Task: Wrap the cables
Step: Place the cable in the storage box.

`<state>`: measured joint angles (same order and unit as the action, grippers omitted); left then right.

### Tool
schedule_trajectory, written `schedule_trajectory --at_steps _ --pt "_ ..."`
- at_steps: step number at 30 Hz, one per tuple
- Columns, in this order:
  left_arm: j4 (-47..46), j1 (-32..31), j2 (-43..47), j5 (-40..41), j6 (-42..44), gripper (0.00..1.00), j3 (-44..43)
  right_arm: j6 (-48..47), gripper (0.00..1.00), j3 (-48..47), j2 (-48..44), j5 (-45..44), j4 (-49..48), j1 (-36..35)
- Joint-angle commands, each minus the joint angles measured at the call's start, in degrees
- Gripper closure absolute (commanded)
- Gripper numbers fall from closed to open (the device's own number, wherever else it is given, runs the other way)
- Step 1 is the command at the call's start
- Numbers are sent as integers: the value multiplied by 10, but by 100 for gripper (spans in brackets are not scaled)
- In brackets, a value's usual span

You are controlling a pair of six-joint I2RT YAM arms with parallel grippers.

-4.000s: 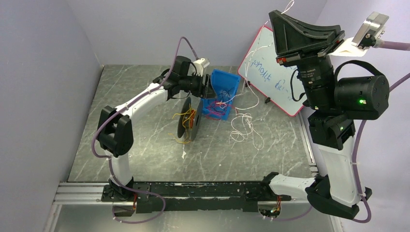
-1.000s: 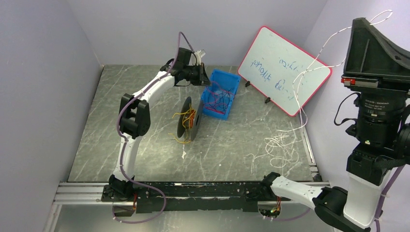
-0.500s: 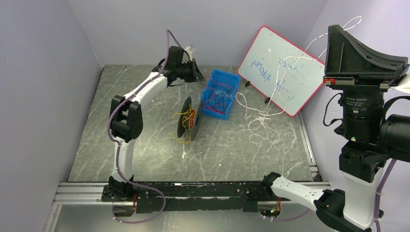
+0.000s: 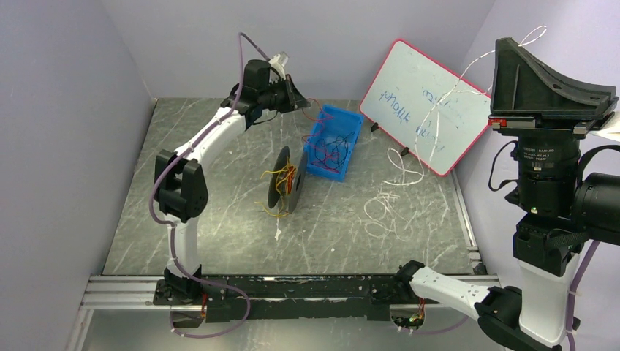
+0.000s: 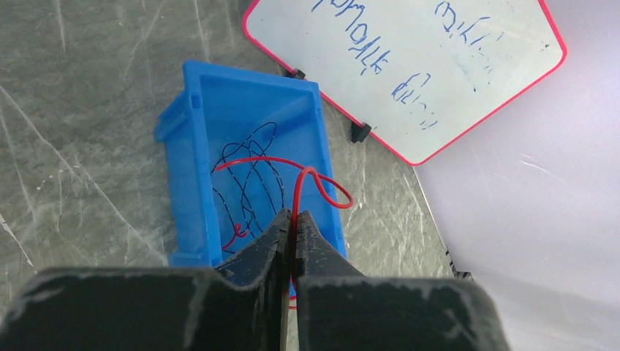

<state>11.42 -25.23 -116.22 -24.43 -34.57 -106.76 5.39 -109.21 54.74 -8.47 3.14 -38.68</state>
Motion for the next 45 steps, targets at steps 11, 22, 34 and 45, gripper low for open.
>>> schedule_trajectory --at_steps 11,22,34,45 --pt "37 -36 -66 13 30 93 -91 14 100 79 -32 -19 -8 0" --pt "56 -56 -119 47 41 93 -132 48 100 220 -91 -53 1 0" --pt "72 -86 -162 75 66 82 -160 108 100 358 -125 -61 44 -1" --pt "59 -89 -125 75 106 43 -125 141 100 445 -128 -30 84 0"
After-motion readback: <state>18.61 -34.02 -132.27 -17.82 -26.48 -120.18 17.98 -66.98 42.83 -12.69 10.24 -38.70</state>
